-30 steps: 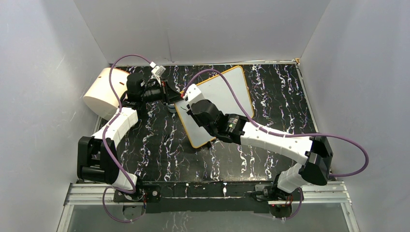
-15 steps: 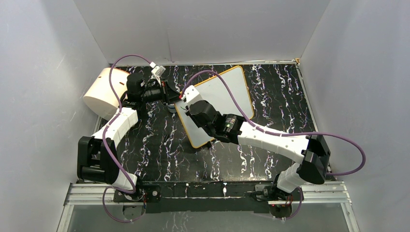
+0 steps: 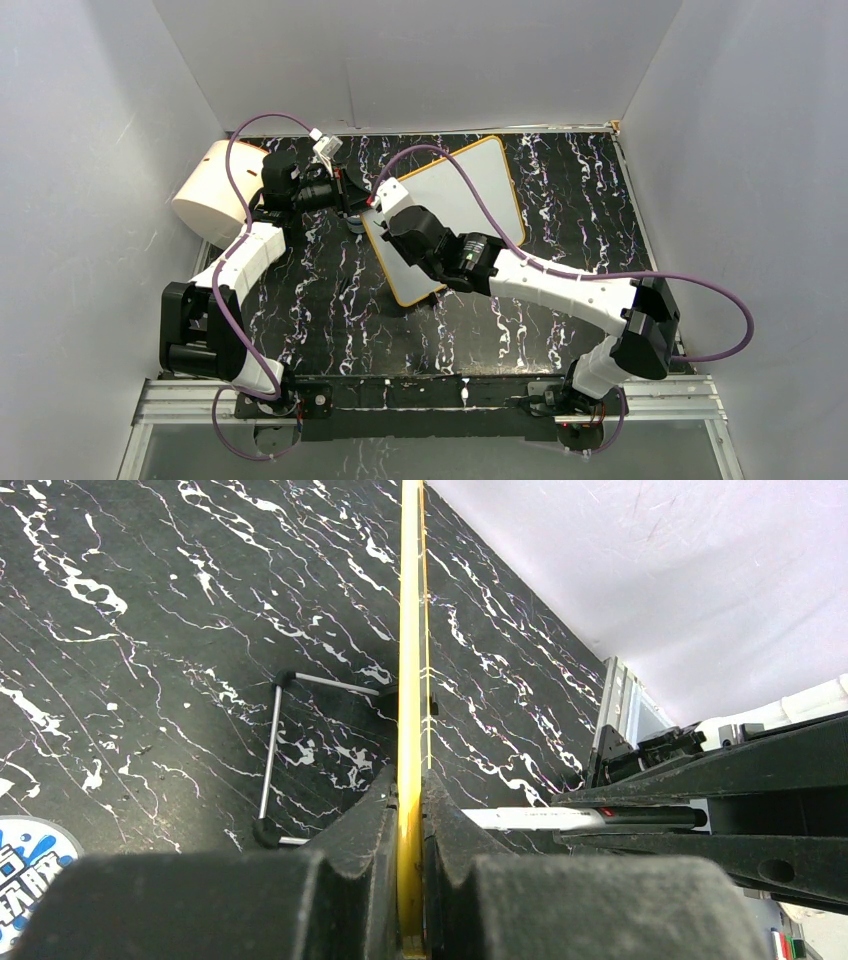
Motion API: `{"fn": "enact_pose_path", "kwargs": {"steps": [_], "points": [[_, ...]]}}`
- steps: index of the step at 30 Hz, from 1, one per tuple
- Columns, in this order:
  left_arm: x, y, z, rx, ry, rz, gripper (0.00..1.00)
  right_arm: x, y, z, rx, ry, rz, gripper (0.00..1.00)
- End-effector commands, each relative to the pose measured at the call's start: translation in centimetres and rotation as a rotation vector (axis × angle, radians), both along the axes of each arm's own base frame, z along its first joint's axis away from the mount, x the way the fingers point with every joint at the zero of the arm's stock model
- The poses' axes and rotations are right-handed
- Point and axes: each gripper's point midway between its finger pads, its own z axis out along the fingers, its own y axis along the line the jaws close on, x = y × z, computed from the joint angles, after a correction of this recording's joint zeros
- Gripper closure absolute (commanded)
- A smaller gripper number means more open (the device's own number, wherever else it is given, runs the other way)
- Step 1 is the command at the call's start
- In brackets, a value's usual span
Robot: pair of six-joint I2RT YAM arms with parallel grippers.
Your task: Write a sentence on the whiteboard
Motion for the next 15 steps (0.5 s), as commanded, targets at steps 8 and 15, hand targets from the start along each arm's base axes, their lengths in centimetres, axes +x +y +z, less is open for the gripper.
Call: {"fn": "enact_pose_path", "kwargs": {"steps": [8,15], "points": [[-1.86,-0.95,-2.0,0.013,0.064,-0.069,1.0,-0.29,0.82,0.35,0.005,0.037,0.032,1.0],[-1.8,-0.92,-2.02,0.013,0.065,-0.068,1.0,-0.6,0.88,0.04,0.0,0.053,0.045,1.0]]}}
